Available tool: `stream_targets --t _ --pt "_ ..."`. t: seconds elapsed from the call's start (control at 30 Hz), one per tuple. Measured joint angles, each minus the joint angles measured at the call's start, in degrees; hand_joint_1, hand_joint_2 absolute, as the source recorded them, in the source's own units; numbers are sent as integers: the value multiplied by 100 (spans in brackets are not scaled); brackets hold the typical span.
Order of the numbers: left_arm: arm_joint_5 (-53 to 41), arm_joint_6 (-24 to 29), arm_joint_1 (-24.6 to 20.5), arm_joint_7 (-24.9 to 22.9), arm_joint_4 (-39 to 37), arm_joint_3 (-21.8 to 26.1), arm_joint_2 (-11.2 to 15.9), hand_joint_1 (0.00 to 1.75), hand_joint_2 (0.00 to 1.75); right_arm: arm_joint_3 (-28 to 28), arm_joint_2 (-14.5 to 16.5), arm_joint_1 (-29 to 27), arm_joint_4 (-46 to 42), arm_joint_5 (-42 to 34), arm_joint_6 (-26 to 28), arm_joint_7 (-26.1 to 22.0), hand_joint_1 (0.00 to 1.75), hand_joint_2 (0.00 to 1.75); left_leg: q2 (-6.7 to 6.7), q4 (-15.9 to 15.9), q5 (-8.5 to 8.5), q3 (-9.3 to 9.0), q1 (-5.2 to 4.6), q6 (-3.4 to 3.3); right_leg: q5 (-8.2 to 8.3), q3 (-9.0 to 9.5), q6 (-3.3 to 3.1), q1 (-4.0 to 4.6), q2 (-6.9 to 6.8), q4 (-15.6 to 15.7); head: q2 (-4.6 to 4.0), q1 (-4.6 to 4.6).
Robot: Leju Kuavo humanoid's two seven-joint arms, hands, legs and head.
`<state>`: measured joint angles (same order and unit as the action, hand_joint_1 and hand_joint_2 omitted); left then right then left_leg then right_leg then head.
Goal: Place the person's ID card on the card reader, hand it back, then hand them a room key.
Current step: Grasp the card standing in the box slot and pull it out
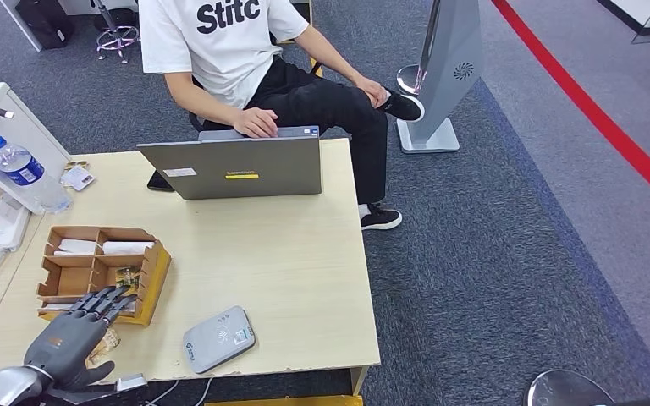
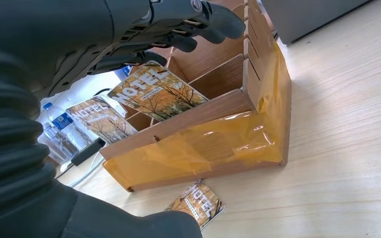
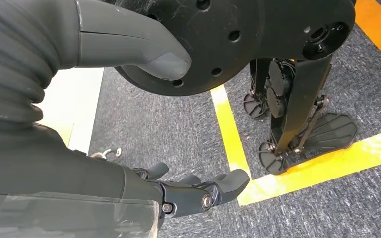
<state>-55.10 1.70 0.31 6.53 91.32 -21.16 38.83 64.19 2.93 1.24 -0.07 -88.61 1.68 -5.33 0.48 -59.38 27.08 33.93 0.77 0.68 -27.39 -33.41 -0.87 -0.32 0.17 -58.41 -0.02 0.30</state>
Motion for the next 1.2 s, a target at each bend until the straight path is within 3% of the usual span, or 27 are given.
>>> stream_targets --t 0.5,0.8,1.2 --pt "-548 828 -144 -270 -15 502 -530 0 175 1 63 17 0 0 -81 -310 0 175 0 0 -1 -1 0 0 0 0 0 0 -1 0 1 0" --pt "-603 842 -289 -312 -15 612 -705 0 175 1 74 44 0 0 -109 -393 0 175 -1 0 0 -1 0 0 0 0 0 0 -1 0 0 -1" --pt "-581 666 -342 -316 -20 619 -745 0 175 1 74 48 0 0 -127 -407 0 175 -1 0 0 -1 0 0 0 0 0 0 -1 0 1 -1"
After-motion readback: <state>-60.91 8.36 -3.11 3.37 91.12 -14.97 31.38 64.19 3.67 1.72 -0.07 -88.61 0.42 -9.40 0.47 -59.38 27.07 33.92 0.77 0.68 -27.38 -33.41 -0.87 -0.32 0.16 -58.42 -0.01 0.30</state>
